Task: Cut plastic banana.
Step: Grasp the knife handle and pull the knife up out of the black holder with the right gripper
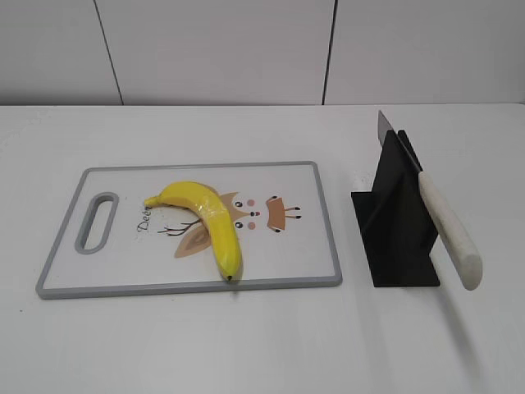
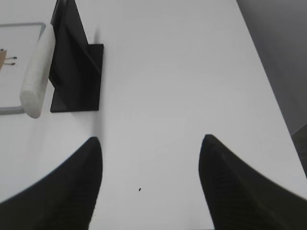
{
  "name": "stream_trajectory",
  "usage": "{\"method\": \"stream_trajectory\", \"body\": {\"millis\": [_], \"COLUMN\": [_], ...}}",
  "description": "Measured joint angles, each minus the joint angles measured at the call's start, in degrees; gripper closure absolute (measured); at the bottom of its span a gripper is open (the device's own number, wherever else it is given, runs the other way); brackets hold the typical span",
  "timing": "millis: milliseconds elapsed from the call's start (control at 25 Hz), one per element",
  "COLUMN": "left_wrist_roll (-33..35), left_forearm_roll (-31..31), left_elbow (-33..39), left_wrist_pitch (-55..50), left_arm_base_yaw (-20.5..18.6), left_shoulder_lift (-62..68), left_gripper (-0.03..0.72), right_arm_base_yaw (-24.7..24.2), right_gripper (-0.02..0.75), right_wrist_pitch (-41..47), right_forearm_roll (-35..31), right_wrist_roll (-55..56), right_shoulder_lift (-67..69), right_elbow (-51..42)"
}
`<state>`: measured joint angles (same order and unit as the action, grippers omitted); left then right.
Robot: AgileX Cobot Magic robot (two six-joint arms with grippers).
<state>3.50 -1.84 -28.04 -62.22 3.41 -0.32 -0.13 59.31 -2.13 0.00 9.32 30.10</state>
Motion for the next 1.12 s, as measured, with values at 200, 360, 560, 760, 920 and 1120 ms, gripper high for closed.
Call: {"method": "stream_trajectory", "body": {"millis": [200,360,560,760,920,1120], "left_wrist_roll": [0.0,0.0,0.0,0.0,0.0,0.0], "left_forearm_roll": [0.0,0.0,0.0,0.0,0.04,0.04], "left_elbow": [0.0,0.0,0.0,0.0,0.0,0.0], "left_wrist_pitch": [0.0,0.0,0.0,0.0,0.0,0.0], "left_arm_base_yaw": [0.0,0.0,0.0,0.0,0.0,0.0], "left_shoulder_lift": [0.0,0.0,0.0,0.0,0.0,0.0], "left_gripper": [0.122,0.122,0.122,0.122,0.122,0.122], "right_arm_base_yaw": [0.0,0.05,4.04,12.3,17.5,20.06], "right_gripper": [0.272,0.248,0.228,0.226,0.226,0.226], "right_wrist_pitch": [0.06,0.16,0.35,1.53,4.07,9.29], "right_forearm_roll": [-1.08,-4.99,-7.71,-7.76,-7.7,-7.49], "right_wrist_roll": [0.0,0.0,0.0,0.94,2.2,5.35], "right_shoulder_lift": [11.4,19.35,28.63,37.86,46.39,59.03], "right_elbow": [3.8,8.11,12.71,18.25,23.34,29.82]}}
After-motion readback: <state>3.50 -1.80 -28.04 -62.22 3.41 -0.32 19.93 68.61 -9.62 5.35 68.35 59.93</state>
